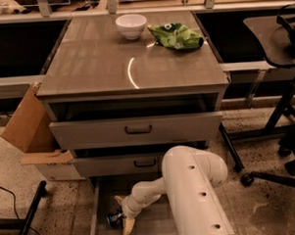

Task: Pick pepsi can from bottom drawer and place on counter

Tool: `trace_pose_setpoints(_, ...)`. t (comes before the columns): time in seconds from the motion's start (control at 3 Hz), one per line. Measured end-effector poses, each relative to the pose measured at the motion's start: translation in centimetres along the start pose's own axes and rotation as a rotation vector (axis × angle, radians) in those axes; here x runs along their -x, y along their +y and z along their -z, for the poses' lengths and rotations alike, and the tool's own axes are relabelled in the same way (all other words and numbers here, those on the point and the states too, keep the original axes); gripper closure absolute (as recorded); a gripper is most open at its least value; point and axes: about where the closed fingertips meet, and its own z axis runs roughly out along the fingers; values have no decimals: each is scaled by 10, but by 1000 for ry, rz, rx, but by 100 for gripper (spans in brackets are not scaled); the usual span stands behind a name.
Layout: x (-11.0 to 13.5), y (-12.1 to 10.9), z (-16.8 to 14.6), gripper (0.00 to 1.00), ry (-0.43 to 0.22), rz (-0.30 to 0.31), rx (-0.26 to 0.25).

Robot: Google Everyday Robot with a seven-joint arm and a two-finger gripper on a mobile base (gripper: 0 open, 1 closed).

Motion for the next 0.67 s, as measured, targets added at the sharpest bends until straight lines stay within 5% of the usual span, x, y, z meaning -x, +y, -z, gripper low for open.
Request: trace_pose_setpoints(0.67, -21, 7, -17, 41, 36, -6, 46)
